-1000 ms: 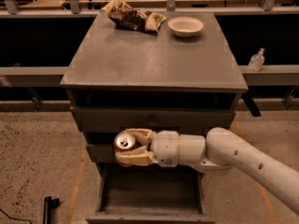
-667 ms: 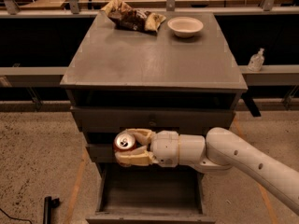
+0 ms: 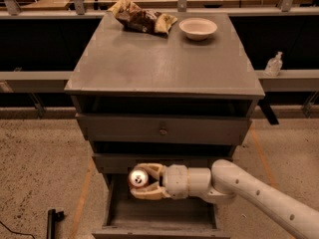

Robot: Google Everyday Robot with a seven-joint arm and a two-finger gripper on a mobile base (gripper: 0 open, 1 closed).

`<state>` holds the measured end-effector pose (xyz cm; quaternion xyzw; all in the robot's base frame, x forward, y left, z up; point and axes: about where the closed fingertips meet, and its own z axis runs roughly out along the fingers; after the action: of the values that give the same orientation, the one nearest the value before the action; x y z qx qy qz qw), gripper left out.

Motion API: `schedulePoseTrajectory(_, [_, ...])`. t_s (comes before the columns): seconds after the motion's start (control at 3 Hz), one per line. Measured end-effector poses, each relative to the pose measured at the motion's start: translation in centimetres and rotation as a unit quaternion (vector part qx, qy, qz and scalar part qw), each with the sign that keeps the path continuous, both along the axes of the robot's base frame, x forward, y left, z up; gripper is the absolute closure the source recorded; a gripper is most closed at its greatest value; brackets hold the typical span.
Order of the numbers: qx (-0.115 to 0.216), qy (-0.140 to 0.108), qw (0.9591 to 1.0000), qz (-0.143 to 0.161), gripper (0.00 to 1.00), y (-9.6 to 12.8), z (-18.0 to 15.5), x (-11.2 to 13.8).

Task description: Place coke can into bottom drawer

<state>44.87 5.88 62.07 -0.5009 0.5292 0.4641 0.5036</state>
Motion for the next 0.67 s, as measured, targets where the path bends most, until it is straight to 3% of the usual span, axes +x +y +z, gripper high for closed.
schedulePoseTrajectory(0.33, [-0.013,-0.002,0.9999,-0.001,1.00,-1.7,-5.9,-0.4])
schedulePoseTrajectory(0.67, [-0.059,0.005,0.9982,-0.006,1.00,-3.9,-12.1,0.6])
